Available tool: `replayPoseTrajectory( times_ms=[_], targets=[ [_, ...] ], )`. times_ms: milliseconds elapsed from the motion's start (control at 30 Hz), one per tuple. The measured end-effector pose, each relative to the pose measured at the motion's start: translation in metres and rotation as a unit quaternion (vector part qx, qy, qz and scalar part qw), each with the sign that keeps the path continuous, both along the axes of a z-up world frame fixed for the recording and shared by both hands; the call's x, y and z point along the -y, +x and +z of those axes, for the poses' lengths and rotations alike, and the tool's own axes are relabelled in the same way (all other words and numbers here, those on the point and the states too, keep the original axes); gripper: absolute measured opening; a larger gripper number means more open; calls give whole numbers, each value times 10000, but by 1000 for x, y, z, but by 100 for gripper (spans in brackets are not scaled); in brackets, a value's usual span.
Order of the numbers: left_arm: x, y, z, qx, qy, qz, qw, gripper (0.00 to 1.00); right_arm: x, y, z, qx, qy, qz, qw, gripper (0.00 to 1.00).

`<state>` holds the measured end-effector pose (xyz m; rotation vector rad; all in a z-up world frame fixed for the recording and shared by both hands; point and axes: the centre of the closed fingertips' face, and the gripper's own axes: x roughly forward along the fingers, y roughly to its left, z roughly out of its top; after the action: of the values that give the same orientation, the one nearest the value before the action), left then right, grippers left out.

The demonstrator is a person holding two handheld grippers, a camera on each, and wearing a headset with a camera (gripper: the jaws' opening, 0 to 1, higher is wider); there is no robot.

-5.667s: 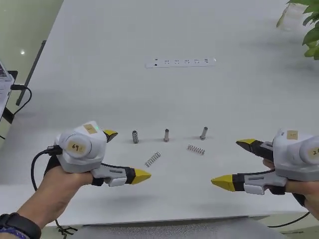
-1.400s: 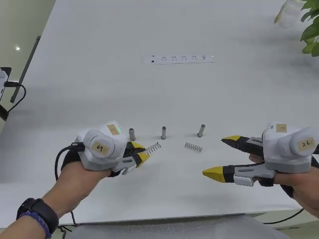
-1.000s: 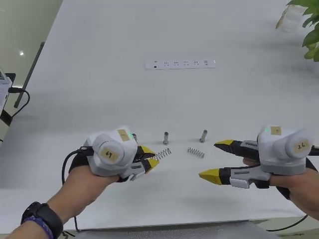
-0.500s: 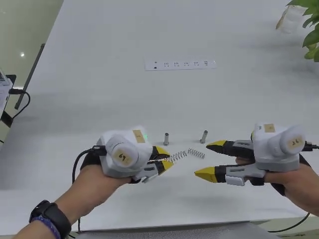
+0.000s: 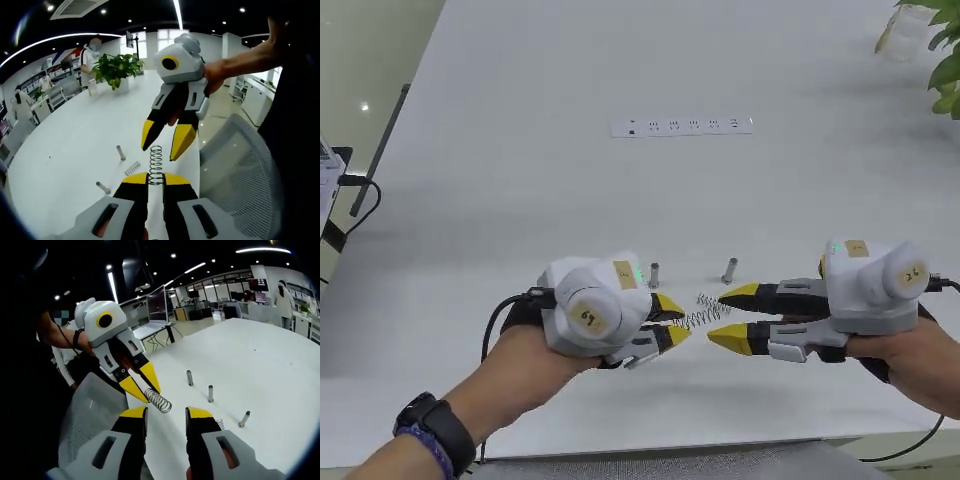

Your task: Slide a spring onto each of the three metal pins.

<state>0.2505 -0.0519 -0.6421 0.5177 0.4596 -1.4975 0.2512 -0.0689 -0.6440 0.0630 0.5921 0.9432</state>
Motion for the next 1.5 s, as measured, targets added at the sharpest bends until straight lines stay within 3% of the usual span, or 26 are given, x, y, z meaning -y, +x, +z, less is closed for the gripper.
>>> replayPoseTrajectory(
  times_ms=[300,1100,1500],
  targets=[
    [2,-5,2,75,15,-183,9998,2,-8,-5,8,28,179,210,9996,12],
    [5,-14,0,24,3,-444,9990,3,-9,-18,11,-182,98,493,9986,11],
    [8,-11,-6,-163,6,-462,9988,3,-11,-14,10,-295,-257,638,9972,10]
  ],
)
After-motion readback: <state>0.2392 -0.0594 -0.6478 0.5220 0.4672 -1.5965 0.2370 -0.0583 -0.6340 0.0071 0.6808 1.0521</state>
